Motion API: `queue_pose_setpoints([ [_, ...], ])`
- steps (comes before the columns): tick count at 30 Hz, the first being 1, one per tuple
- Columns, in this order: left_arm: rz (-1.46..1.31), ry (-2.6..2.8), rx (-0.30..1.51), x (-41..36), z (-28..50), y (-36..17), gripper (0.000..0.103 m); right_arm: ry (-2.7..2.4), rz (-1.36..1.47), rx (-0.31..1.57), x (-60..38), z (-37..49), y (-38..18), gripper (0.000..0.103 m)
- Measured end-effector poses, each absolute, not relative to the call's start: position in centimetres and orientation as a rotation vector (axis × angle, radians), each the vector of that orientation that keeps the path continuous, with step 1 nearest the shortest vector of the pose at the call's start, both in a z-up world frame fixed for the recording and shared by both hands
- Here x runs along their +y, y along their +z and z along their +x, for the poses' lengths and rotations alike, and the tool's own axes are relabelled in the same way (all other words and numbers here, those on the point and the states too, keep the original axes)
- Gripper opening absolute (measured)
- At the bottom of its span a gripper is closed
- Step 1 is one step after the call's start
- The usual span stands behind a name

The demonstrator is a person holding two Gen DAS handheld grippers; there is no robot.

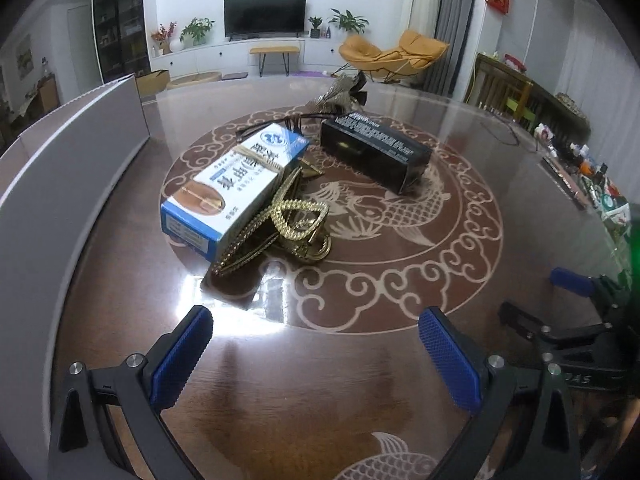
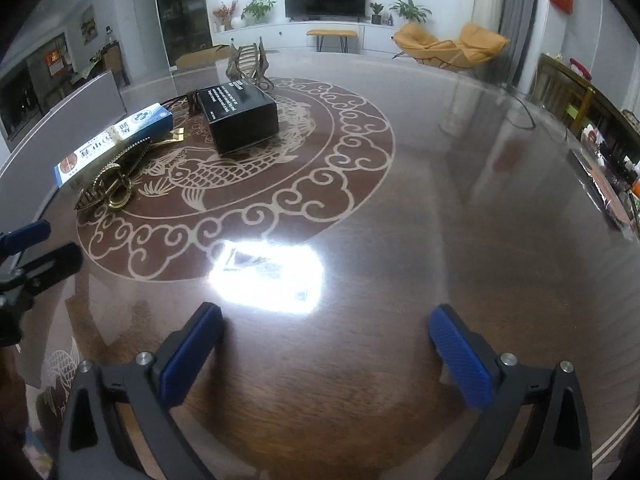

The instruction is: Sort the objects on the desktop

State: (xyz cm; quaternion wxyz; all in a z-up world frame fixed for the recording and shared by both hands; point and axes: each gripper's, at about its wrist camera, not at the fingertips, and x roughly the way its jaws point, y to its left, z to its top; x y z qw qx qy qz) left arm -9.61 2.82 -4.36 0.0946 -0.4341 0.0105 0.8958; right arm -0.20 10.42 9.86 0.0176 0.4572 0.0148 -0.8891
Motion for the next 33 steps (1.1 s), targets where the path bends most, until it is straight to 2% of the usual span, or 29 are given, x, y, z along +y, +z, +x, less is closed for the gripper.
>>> queue_pose_setpoints([
  [10, -1.322, 2.669, -0.042, 1.8, -9.4, -5.9, 0.103, -2.763, 1.420, 0.046, 10.4, -0.2, 9.8, 0.103],
  [20, -1.349, 2.674, 0.072, 2.9, -8.9, -5.8, 0.103, -2.764, 1.421, 0.046, 10.4, -0.2, 9.8, 0.103],
  [33, -1.379, 2.668, 0.070, 2.4, -8.9, -5.9, 0.103, -2.764, 1.421, 0.045, 10.4, -0.2, 9.8, 0.103],
])
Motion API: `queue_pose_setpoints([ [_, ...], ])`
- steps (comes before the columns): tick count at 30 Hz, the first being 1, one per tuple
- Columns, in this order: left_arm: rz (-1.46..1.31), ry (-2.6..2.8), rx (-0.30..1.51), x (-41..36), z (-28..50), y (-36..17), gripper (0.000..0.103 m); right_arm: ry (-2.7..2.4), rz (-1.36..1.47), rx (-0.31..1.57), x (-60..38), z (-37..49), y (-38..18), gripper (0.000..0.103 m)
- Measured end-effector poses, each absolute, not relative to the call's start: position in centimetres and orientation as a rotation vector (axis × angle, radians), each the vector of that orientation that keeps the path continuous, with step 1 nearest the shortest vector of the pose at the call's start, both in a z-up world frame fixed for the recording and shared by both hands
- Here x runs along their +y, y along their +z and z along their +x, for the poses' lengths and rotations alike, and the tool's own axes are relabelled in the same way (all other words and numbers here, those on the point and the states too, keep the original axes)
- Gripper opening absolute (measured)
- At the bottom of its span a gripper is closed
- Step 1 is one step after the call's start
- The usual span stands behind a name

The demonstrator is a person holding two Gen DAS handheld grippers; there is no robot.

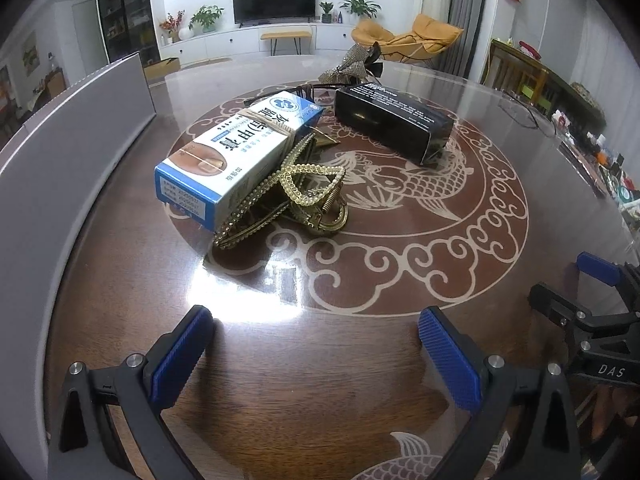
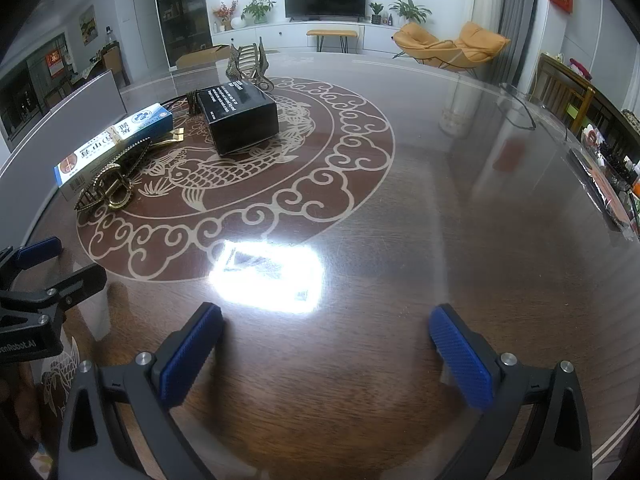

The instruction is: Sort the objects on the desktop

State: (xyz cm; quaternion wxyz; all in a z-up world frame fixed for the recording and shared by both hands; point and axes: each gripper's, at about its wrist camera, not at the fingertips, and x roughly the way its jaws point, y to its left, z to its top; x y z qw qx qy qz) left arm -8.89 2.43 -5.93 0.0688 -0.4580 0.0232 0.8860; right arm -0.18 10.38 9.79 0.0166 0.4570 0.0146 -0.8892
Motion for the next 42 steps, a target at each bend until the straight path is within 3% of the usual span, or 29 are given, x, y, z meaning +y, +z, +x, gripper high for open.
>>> queue_pose_setpoints([
  [42, -1.353, 2.658, 0.014, 1.79, -8.25, -5.66, 0.103, -2.766, 1.422, 0.044, 10.37, -0.17, 9.83, 0.103],
])
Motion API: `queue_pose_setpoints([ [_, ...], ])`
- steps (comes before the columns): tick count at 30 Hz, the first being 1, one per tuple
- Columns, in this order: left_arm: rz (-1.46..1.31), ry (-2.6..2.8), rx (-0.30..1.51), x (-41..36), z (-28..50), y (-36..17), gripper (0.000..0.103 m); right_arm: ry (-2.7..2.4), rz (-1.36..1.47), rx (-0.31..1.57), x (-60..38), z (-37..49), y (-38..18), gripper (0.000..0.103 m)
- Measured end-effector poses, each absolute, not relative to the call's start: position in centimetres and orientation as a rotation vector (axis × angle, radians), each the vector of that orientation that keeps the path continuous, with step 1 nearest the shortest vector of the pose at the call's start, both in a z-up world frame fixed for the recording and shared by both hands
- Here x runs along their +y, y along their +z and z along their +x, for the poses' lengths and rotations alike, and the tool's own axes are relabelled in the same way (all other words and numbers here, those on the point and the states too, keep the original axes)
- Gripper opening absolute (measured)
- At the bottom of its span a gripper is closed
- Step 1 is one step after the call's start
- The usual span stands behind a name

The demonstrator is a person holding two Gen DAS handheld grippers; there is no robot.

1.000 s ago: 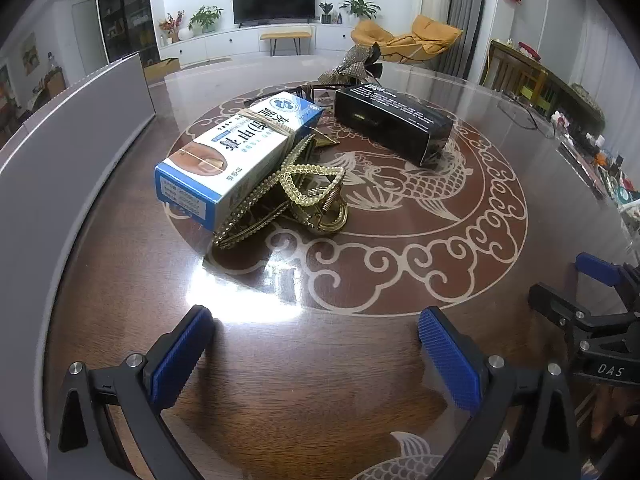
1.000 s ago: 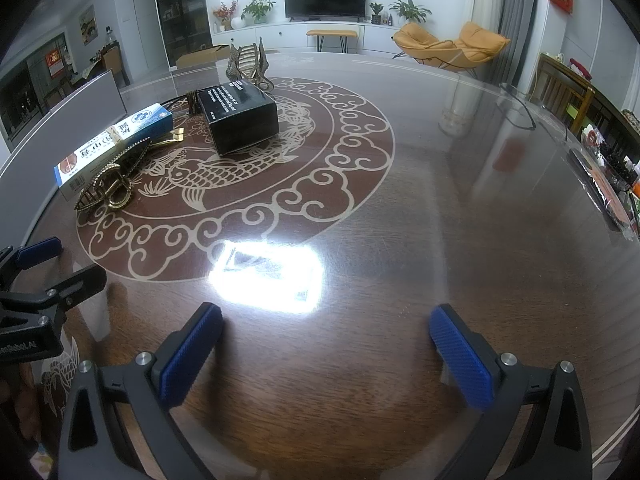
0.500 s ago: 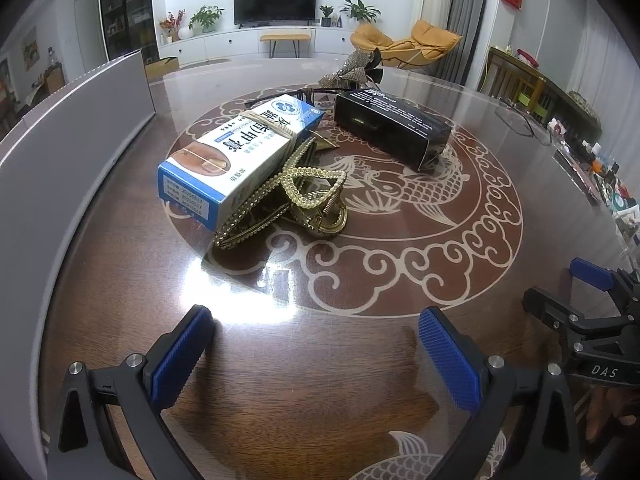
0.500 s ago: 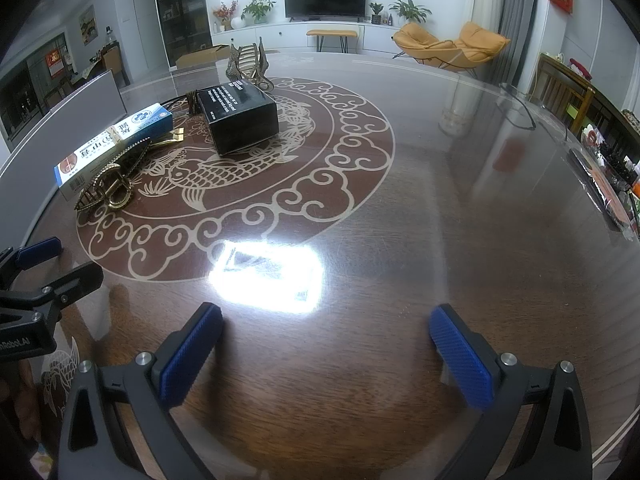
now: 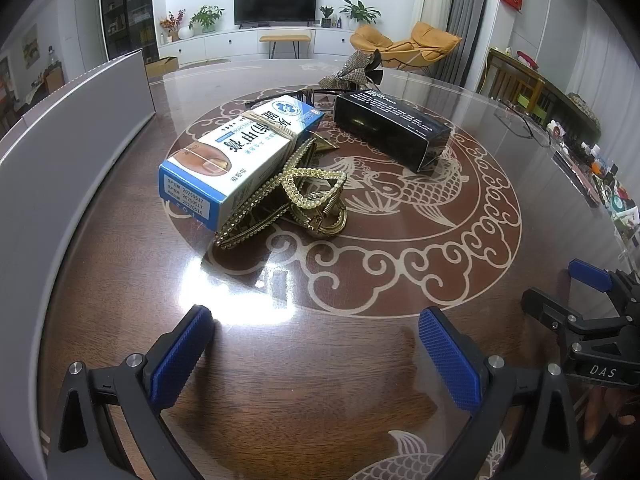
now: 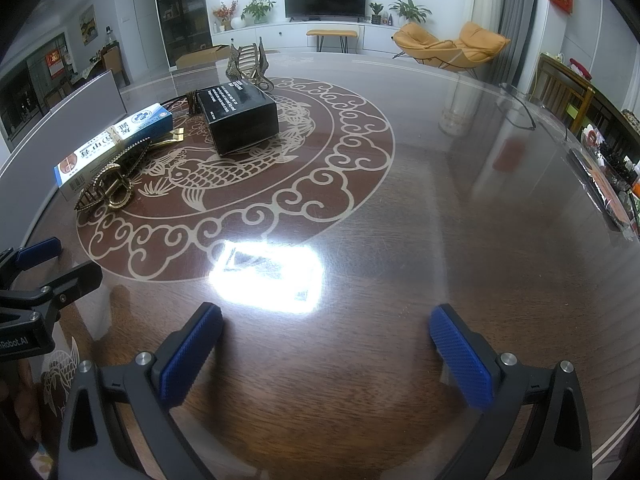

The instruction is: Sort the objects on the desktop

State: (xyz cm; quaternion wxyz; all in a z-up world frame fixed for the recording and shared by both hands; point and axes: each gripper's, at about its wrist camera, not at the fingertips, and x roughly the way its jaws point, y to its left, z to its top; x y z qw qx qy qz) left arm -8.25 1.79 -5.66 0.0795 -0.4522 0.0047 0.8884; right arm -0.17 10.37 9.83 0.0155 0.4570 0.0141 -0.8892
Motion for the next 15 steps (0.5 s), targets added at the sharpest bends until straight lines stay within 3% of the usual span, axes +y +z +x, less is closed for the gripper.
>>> queue_pose_setpoints([
  [15, -1.352, 2.659, 0.012, 1.79, -8.30, -5.71, 0.103, -2.767, 1.422, 0.043, 10.35, -0.18, 9.82, 0.103],
])
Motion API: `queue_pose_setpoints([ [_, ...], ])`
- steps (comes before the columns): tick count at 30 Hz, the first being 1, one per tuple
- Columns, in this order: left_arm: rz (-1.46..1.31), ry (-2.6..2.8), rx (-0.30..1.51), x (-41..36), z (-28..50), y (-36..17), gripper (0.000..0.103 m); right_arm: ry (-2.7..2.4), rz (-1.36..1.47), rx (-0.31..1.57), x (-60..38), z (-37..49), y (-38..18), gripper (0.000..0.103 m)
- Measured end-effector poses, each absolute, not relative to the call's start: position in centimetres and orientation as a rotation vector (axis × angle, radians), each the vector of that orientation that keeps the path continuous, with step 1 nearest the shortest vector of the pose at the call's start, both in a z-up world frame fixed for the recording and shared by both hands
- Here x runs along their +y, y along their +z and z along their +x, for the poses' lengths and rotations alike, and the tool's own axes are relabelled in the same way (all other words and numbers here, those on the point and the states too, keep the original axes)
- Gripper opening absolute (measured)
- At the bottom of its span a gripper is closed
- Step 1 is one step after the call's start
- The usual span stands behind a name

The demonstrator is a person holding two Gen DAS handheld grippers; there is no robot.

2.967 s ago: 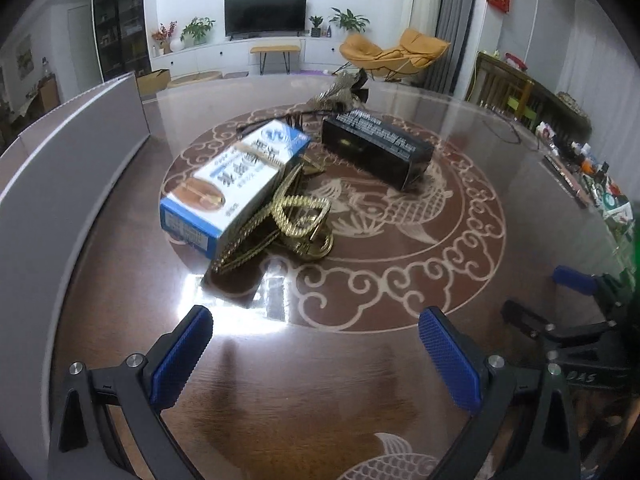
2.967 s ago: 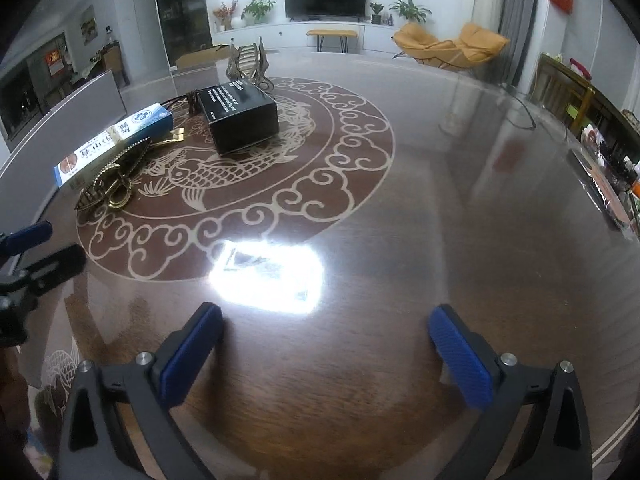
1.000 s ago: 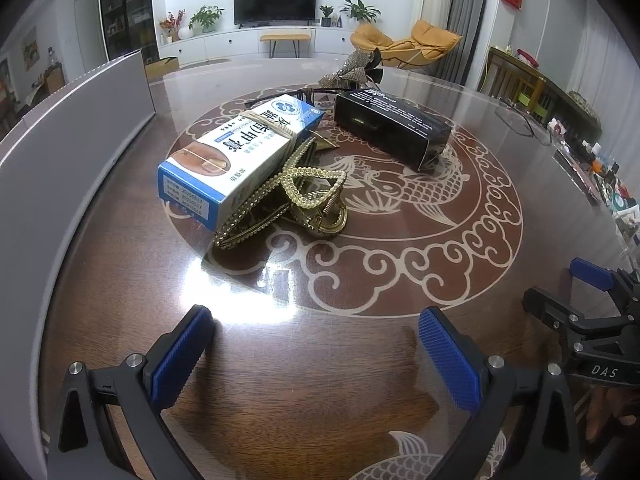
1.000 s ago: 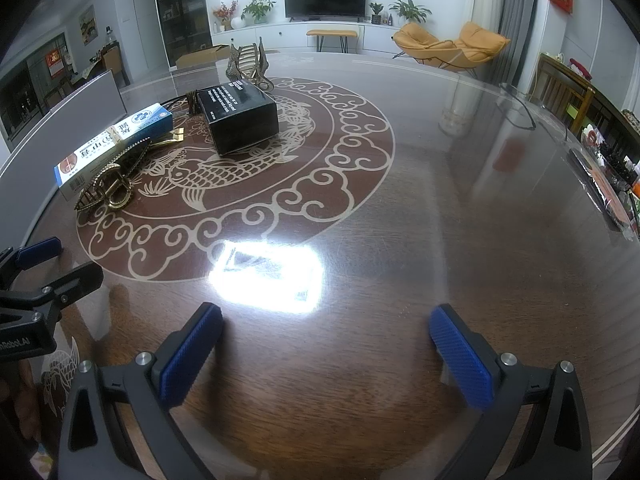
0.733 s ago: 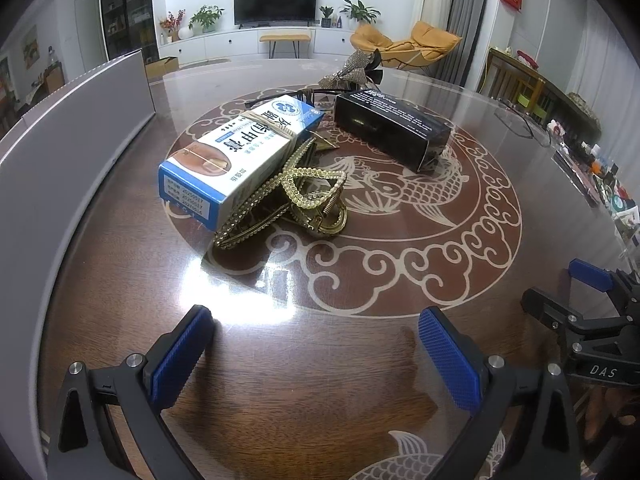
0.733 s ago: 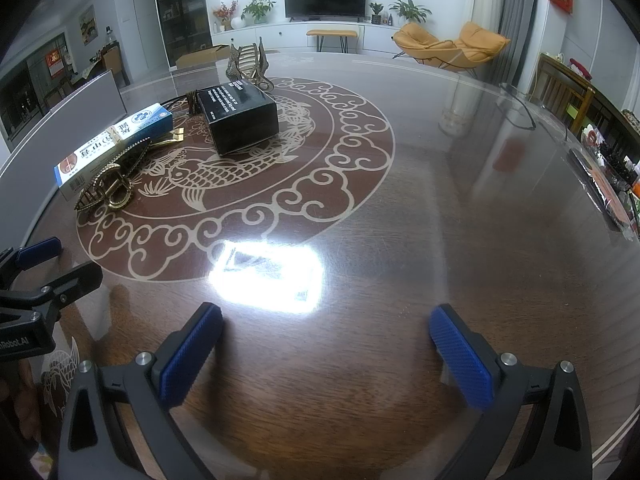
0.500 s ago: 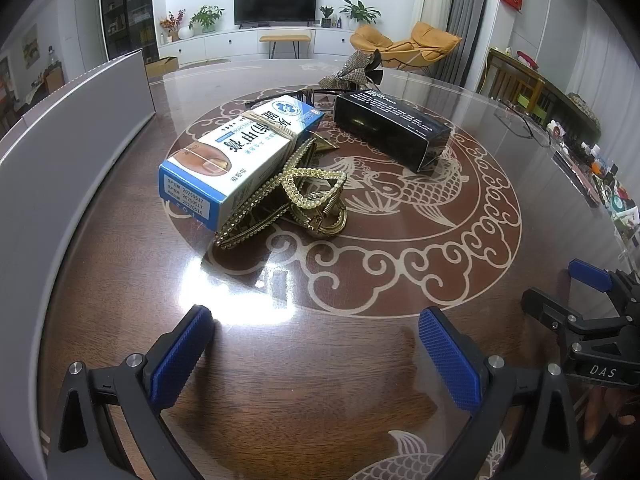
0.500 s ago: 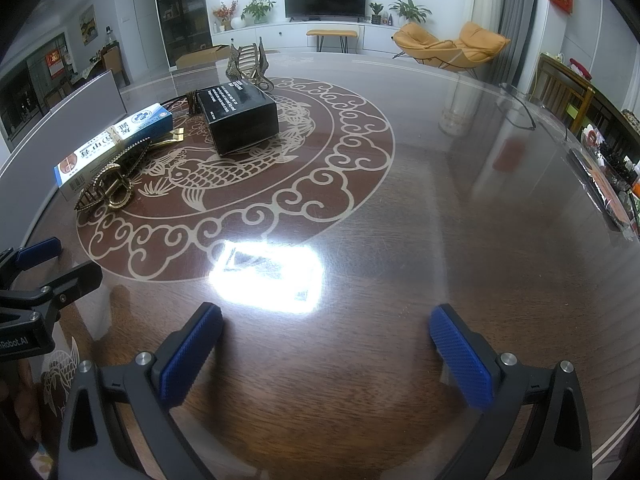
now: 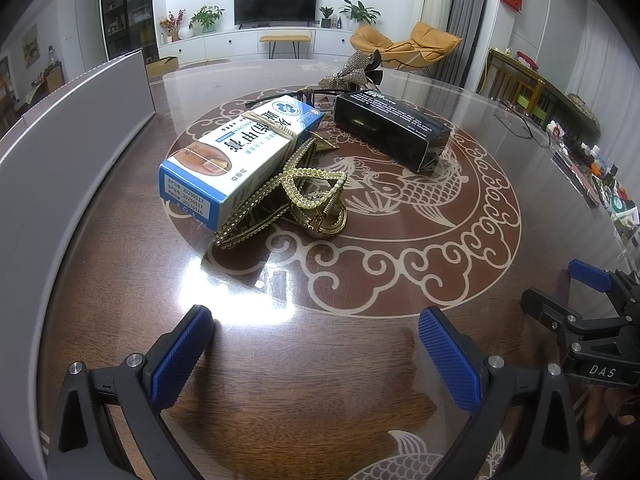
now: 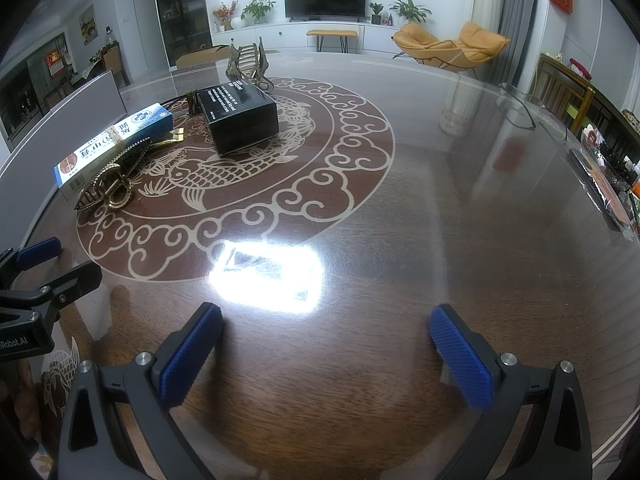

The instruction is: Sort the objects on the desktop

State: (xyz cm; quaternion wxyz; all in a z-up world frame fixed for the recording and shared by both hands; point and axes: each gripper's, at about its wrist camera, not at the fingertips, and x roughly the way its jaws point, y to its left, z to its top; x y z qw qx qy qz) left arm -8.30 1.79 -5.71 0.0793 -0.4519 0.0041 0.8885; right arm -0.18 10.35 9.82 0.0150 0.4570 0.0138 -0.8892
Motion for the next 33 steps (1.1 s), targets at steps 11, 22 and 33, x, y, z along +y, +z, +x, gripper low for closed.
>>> queue_pose_setpoints([
  [11, -1.350, 2.659, 0.006, 1.8, -8.3, -5.7, 0.103, -2.767, 1.422, 0.043, 10.4, -0.2, 9.8, 0.103],
  [22, -1.223, 2.686, -0.119, -2.1, -8.2, -1.3, 0.103, -2.768, 1.423, 0.042, 10.4, -0.1, 9.9, 0.103],
  [33, -1.409, 2.631, 0.286, -0.1, -19.6, -1.2, 0.103, -2.768, 1.423, 0.042, 10.4, -0.2, 9.8, 0.103],
])
